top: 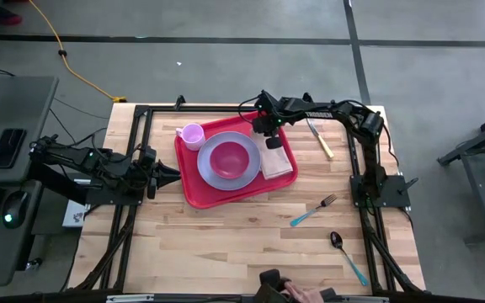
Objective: Set up tray
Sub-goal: Put the brown napkin on the red tray to the right of the purple plate, then put the blue fork on the brown napkin
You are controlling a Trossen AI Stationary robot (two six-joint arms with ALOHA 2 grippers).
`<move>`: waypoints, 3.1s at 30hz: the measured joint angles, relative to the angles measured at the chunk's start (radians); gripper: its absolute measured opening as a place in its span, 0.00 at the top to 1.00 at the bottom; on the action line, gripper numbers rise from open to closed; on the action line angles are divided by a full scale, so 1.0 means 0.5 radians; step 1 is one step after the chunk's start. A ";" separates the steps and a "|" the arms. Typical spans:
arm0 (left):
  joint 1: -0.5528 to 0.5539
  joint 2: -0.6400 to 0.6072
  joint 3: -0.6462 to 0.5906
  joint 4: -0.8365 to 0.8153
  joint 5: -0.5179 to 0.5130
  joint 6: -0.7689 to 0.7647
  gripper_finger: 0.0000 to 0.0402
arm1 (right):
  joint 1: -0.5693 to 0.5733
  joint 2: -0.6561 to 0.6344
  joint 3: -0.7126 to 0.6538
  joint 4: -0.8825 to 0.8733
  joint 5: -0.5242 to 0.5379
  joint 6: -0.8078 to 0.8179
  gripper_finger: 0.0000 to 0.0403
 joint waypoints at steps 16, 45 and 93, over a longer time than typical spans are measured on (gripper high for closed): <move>0.001 0.000 0.000 -0.002 0.000 0.008 0.67 | 0.008 -0.123 0.000 0.072 0.144 -0.021 0.60; 0.000 0.001 0.000 -0.018 0.117 0.070 0.67 | 0.512 -1.078 0.003 -1.419 0.254 1.804 0.64; 0.000 0.004 0.000 -0.079 0.770 0.113 0.67 | 1.973 -1.165 -0.007 -2.172 0.269 4.792 0.65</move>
